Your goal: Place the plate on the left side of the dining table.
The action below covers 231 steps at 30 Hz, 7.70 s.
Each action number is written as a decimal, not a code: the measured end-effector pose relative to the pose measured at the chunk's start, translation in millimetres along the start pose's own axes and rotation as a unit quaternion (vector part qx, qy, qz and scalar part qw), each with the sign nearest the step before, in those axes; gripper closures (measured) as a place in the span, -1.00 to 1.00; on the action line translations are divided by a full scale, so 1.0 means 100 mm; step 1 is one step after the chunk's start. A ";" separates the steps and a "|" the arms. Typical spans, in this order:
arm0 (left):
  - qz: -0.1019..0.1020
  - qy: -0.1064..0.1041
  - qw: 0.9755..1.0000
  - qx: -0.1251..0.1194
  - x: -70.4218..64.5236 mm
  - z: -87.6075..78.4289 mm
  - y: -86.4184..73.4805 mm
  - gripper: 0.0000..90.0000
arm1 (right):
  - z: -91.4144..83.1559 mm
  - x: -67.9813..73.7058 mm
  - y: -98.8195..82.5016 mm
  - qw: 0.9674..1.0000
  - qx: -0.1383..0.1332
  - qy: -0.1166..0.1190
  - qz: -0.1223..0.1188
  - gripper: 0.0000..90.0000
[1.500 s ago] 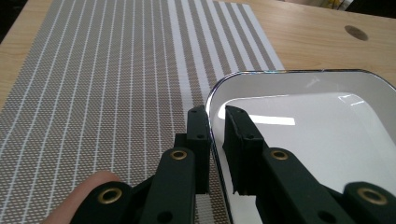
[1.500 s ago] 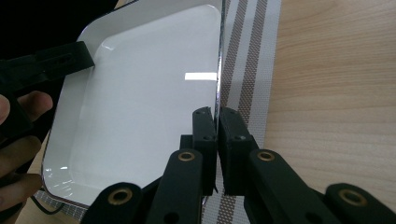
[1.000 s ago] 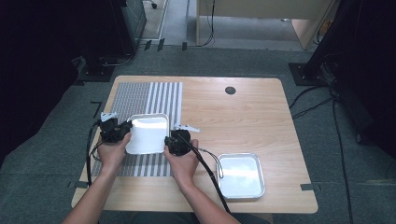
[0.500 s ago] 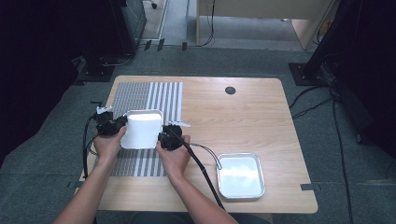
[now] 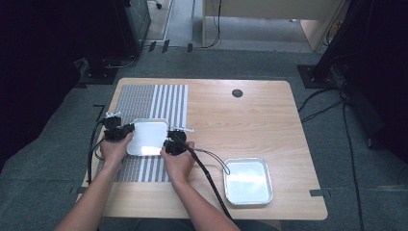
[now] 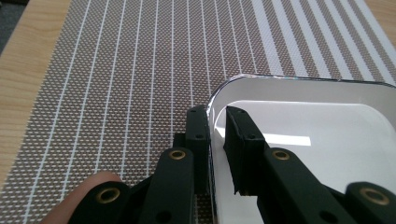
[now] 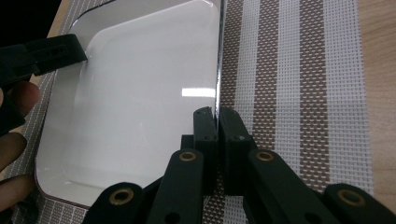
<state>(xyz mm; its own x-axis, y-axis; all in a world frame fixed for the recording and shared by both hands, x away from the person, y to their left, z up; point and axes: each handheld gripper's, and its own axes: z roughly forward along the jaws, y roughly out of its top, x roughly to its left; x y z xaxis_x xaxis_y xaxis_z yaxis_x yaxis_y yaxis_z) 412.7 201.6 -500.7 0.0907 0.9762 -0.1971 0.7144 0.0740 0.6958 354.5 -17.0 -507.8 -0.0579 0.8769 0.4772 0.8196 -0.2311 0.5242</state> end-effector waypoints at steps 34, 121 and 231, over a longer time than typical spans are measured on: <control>-0.022 -0.087 0.996 -0.024 0.24 -0.59 -0.41 0.42 | -0.18 -0.13 -0.03 0.999 -0.007 0.021 -0.037 0.78; -0.006 -0.069 0.992 -0.109 0.19 -1.13 -0.31 -0.48 | -0.83 -0.31 0.44 0.975 -0.115 -0.038 -0.184 -0.42; 0.104 0.037 0.994 -0.011 0.31 -1.19 -1.33 -0.70 | -2.37 -3.37 -0.44 0.968 -0.096 -0.175 -0.151 -0.53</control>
<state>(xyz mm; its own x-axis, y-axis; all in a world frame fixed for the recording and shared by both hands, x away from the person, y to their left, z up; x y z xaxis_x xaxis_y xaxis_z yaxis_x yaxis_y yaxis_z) 237.5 246.6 -517.2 0.1839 0.9829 0.0031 0.6705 -0.1278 0.7308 203.3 -402.3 -524.5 -0.0546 0.9980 0.0315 0.6724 0.0135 0.7401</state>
